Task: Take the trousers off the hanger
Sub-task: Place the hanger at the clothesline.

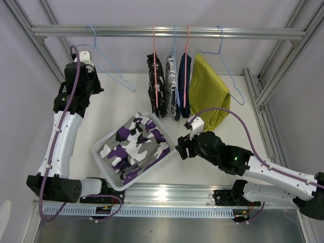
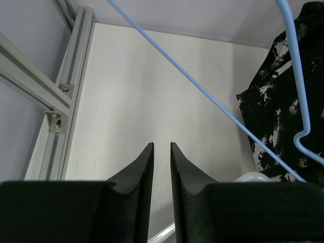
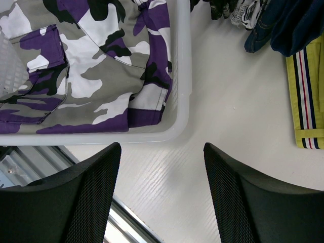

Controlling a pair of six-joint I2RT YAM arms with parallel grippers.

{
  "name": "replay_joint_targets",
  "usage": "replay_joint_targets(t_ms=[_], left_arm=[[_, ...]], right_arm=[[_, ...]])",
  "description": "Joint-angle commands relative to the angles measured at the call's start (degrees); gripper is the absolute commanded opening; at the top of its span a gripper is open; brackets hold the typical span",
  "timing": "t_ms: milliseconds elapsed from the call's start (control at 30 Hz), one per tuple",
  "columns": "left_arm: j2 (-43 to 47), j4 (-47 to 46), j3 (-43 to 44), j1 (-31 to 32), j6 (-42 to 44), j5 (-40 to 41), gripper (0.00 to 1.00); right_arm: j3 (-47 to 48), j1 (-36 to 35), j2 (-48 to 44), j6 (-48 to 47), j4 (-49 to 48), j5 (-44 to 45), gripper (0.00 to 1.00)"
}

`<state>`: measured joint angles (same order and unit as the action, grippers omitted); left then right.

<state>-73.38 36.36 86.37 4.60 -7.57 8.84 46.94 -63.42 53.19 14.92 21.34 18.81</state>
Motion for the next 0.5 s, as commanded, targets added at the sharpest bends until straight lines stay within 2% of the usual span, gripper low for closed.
replay_joint_targets(t_ms=[0, 167, 233, 400, 467], left_arm=[[2.54, -1.91, -0.42, 0.32, -1.21, 0.65, 0.23], [5.26, -1.99, -2.43, 0.23, -2.36, 0.39, 0.27], [6.75, -2.60, -3.13, 0.23, -2.53, 0.30, 0.36], [7.99, -4.45, -4.27, 0.23, -3.94, -1.71, 0.40], [8.17, -5.77, -4.98, 0.32, -5.08, -3.30, 0.44]], right_arm=[[0.00, -0.39, -0.19, -0.15, -1.83, 0.62, 0.71], [0.17, -0.48, 0.16, -0.06, -1.66, 0.53, 0.72], [0.17, -0.57, 0.07, -0.15, -1.66, 0.27, 0.73], [0.26, -0.92, -0.02, -0.06, -1.31, 0.62, 0.73], [0.35, -1.09, 0.07, 0.02, -1.13, 1.05, 0.73]])
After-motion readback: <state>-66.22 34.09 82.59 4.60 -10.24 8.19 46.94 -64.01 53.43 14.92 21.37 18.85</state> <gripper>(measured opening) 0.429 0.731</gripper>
